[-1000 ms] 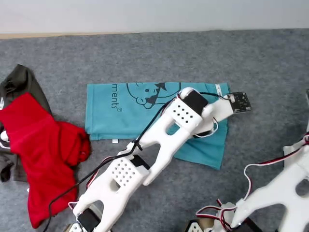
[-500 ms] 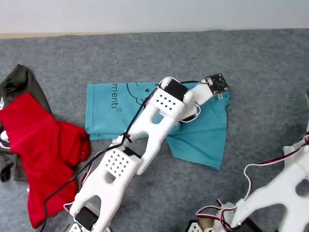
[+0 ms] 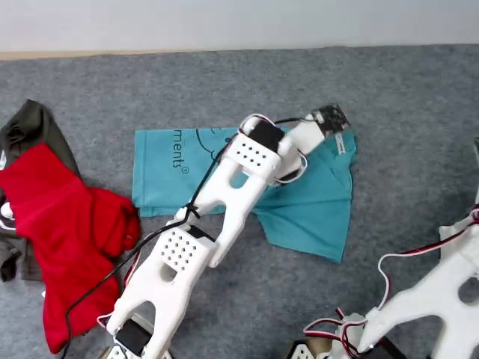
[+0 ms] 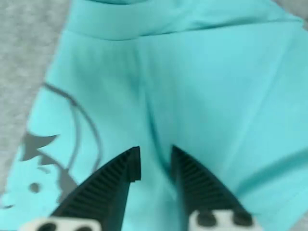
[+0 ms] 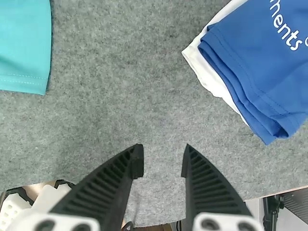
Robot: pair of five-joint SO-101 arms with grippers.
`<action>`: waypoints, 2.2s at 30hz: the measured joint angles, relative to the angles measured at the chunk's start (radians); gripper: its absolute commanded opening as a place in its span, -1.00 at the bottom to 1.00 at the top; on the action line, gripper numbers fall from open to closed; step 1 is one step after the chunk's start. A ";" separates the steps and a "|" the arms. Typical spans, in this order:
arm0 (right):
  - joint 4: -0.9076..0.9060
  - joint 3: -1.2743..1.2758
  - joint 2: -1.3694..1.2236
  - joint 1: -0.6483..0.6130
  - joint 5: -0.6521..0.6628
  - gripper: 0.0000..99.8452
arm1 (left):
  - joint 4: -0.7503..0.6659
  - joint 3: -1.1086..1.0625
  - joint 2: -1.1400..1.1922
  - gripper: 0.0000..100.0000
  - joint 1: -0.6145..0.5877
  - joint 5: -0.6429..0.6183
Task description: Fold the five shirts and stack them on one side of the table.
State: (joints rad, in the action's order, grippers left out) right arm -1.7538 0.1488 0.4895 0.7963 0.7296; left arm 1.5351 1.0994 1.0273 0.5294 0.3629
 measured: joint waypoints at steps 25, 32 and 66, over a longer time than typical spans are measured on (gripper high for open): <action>0.000 0.000 0.000 0.000 0.000 -0.73 | 0.193 0.080 0.000 -0.94 0.043 -0.009; 0.000 0.000 0.000 0.000 0.000 -0.73 | 0.189 -0.025 0.021 -0.94 -0.038 -0.009; 0.000 0.000 0.000 0.000 0.000 -0.73 | 0.195 -0.146 -0.094 -0.76 0.259 -0.048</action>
State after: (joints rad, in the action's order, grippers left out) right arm -1.7538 0.1488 0.4895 0.7963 0.7296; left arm 1.7300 0.9536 0.9337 0.7887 0.3153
